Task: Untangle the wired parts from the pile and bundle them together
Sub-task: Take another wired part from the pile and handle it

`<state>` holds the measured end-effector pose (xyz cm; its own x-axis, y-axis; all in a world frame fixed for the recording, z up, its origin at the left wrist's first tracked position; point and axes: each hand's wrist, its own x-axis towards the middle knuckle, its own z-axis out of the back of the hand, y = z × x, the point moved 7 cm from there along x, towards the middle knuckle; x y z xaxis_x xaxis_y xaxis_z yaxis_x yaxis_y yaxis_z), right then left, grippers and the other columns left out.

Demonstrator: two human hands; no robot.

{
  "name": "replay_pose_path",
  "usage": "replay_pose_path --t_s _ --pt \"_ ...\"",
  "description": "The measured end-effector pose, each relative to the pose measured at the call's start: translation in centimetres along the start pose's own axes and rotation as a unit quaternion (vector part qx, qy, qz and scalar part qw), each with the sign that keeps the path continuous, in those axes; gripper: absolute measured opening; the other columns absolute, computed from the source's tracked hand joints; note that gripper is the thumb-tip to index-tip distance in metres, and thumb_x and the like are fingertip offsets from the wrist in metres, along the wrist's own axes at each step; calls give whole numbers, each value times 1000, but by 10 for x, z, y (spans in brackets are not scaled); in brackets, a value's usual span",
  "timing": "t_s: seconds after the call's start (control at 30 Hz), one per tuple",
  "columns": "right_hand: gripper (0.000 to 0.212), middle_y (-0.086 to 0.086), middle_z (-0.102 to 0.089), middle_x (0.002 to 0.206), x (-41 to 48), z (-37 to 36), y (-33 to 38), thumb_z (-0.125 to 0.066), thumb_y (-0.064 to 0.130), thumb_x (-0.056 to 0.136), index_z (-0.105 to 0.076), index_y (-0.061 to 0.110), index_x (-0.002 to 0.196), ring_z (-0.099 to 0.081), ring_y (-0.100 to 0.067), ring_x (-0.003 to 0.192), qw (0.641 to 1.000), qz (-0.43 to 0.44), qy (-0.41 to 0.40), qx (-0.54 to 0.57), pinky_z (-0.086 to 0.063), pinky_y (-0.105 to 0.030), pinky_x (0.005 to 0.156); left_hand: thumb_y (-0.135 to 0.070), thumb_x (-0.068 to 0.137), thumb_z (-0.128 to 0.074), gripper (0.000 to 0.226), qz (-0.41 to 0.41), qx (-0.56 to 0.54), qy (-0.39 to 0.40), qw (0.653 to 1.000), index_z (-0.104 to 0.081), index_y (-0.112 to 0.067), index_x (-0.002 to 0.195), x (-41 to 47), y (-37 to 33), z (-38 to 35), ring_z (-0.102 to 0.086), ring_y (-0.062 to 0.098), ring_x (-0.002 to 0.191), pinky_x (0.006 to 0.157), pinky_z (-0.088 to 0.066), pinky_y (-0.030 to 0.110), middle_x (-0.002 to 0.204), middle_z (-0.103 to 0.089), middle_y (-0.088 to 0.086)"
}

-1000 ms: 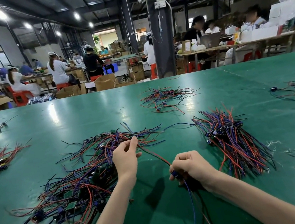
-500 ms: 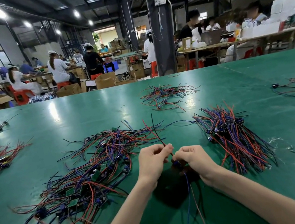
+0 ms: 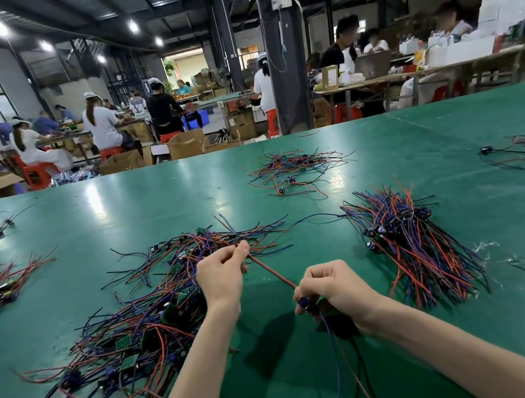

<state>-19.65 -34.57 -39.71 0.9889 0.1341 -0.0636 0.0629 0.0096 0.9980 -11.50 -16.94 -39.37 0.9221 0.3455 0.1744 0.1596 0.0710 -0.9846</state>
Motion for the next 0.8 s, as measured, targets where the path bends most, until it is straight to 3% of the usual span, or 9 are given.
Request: replay_pose_path --t_s 0.17,0.27,0.43,0.53,0.63,0.8 --pt "25 -16 -66 60 3 14 -1 -57 -5 81 -57 5 58 -56 -11 44 999 -4 -33 31 -41 -18 44 -19 85 -71 19 50 -72 19 996 -71 0 87 -5 8 -10 -53 3 52 60 -52 20 73 -65 3" --pt "20 -9 -71 68 10 32 1 -60 2 83 -62 9 64 -59 -10 57 993 -1 -83 89 -42 -21 54 -22 88 -65 20 87 -124 66 986 -69 -4 80 -13 4 -18 -53 9 68 57 -52 18 81 -64 5" --pt "11 3 -56 61 16 48 0 -65 6 82 -70 9 72 -37 -7 54 979 -9 -132 154 -29 -17 47 -20 85 -67 14 124 -33 295 947 -73 -7 85 -63 -2 -59 -52 9 69 52 -44 14 79 -70 1" --pt "6 2 -44 57 17 49 0 -65 7 82 -71 7 78 -32 -8 52 976 -5 -131 174 -27 -17 44 -13 87 -66 20 88 5 389 917 -69 2 99 -95 -5 -81 -52 9 71 60 -41 13 88 -67 10" --pt "7 -1 -41 58 18 49 0 -66 9 81 -72 7 80 -31 -10 49 974 -2 -128 185 -30 -17 40 -11 89 -62 18 70 -9 379 923 -69 3 99 -102 -10 -85 -58 5 70 68 -45 12 82 -69 6" --pt "12 2 -49 54 18 48 1 -67 15 83 -75 14 75 -36 -8 48 979 15 -128 157 -28 -17 43 -18 91 -59 14 152 -43 351 923 -71 -10 89 -95 -7 -74 -55 2 59 56 -41 17 70 -69 -6"
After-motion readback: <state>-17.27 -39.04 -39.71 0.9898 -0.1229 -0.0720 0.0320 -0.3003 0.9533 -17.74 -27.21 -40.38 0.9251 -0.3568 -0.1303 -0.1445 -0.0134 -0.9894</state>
